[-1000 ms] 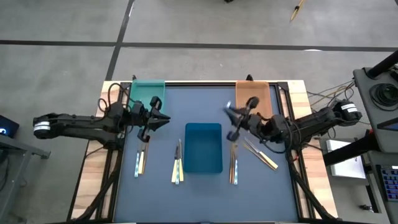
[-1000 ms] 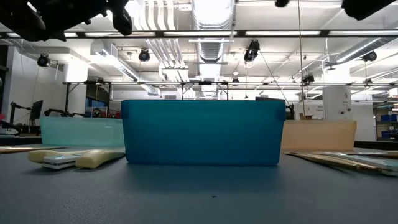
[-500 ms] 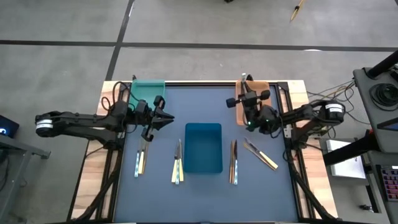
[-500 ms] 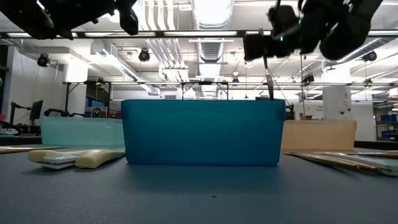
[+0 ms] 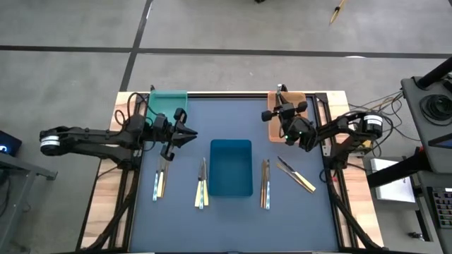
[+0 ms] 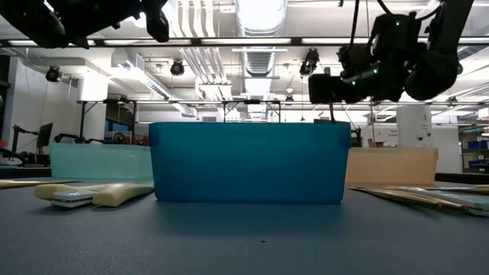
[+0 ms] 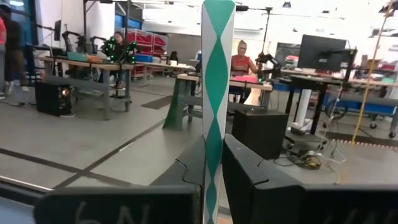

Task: Sort silverware by color (type)
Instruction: Put the top right blue and white knife into the orange bin

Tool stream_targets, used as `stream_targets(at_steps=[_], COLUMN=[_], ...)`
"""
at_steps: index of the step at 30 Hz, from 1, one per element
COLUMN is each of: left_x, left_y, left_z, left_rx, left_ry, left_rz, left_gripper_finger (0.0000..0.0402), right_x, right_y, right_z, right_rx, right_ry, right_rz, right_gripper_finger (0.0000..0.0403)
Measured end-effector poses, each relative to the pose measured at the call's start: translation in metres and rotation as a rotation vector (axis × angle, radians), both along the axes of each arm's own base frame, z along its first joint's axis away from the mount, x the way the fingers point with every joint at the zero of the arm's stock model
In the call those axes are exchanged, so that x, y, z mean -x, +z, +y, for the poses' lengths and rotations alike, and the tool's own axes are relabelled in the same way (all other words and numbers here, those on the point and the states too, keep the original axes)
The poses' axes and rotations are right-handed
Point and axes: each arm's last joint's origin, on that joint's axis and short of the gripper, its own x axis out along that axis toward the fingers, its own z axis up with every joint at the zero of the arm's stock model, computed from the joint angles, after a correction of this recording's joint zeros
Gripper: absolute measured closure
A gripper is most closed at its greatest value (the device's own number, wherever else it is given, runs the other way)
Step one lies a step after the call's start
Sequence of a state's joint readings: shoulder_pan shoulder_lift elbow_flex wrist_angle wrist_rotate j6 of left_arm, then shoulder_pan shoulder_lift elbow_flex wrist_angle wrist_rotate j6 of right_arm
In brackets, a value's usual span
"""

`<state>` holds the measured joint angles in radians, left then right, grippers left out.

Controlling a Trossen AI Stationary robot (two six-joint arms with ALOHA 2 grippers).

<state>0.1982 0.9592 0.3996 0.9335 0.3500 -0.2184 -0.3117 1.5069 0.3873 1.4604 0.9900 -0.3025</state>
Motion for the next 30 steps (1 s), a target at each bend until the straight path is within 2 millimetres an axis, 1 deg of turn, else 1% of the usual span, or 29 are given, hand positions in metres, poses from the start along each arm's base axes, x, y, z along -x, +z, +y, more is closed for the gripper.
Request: stream_targets(at_steps=[3, 7, 13, 20, 25, 30], left_x=[0.000, 0.000, 0.005, 0.013, 0.019, 0.020], left_y=[0.000, 0.000, 0.005, 0.014, 0.019, 0.018], left_z=[0.000, 0.000, 0.004, 0.005, 0.007, 0.008], left_rx=[-0.009, -0.050, -0.080, -0.159, -0.165, -0.183], left_ry=[0.003, 0.025, 0.179, 0.326, 0.467, 0.485], left_rz=[-0.001, -0.011, -0.052, -0.111, -0.131, -0.119], left_gripper_finger=[0.0365, 0.0365, 0.0365, 0.0365, 0.0365, 0.0365], right_x=[0.006, 0.017, 0.029, 0.030, 0.028, 0.028], right_y=[-0.005, -0.012, -0.024, -0.025, -0.025, -0.027], right_z=[-0.003, -0.006, -0.004, -0.003, -0.005, -0.012], right_rx=[0.007, -0.007, -0.037, -0.038, -0.032, -0.035], right_ry=[0.031, 0.019, 0.046, 0.046, 0.037, 0.009], right_rz=[-0.012, -0.066, -0.069, -0.069, -0.050, -0.043], right_gripper_finger=[0.0380, 0.0380, 0.0380, 0.0380, 0.0380, 0.0380])
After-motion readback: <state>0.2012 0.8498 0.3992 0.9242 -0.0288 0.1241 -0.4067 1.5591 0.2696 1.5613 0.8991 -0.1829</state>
